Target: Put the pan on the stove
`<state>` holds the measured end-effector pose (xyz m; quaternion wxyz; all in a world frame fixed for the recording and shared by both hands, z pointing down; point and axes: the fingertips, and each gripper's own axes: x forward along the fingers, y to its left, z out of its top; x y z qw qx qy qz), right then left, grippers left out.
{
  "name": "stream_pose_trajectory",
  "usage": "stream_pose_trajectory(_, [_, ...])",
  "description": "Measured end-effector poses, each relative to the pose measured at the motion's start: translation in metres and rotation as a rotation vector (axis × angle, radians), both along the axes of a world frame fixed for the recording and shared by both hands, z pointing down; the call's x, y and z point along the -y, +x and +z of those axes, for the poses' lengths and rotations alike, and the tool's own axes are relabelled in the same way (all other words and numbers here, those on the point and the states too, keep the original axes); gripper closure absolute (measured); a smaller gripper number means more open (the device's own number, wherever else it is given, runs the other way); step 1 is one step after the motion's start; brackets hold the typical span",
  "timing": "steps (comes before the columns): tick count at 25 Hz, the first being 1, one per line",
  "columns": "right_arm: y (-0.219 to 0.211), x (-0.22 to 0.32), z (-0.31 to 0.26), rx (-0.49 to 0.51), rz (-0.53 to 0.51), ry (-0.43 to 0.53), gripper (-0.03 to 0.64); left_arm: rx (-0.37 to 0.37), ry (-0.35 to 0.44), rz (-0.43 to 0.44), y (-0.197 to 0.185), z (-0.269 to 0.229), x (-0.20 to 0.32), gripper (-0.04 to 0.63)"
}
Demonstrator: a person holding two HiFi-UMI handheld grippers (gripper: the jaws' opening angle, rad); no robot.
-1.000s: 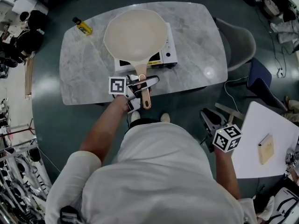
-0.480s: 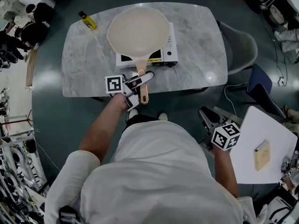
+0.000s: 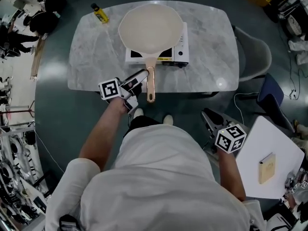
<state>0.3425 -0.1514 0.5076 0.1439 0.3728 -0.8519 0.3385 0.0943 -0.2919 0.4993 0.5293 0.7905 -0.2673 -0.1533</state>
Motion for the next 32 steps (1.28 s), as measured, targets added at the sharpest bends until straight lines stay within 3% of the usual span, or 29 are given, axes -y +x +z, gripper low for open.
stream_pose_trajectory(6, [-0.026, 0.008, 0.001, 0.041, -0.074, 0.017, 0.554, 0.111, 0.022, -0.159, -0.055, -0.01, -0.018, 0.314])
stream_pose_trajectory(9, [-0.036, 0.013, 0.001, 0.057, -0.103, 0.029, 0.581, 0.216, 0.051, -0.22, -0.078, -0.017, -0.036, 0.333])
stream_pose_trajectory(13, [-0.055, 0.022, -0.003, 0.06, -0.143, 0.065, 0.609, 0.357, 0.15, -0.245, -0.096, -0.035, -0.061, 0.546])
stream_pose_trajectory(16, [-0.074, 0.022, -0.011, 0.052, -0.176, 0.095, 0.609, 0.467, 0.211, -0.19, -0.095, -0.039, -0.086, 0.577])
stream_pose_trajectory(21, [-0.106, 0.012, -0.032, 0.024, -0.201, 0.143, 0.609, 0.592, 0.327, 0.051, -0.064, -0.046, -0.145, 0.577])
stream_pose_trajectory(24, [-0.124, 0.0, -0.043, 0.011, -0.198, 0.171, 0.609, 0.626, 0.4, 0.142, -0.058, -0.054, -0.173, 0.577])
stream_pose_trajectory(27, [-0.139, -0.012, -0.049, 0.004, -0.169, 0.194, 0.609, 0.654, 0.44, 0.159, -0.067, -0.062, -0.192, 0.577])
stream_pose_trajectory(32, [-0.168, -0.048, -0.054, -0.007, -0.123, 0.199, 0.611, 0.62, 0.459, 0.187, -0.09, -0.073, -0.23, 0.577])
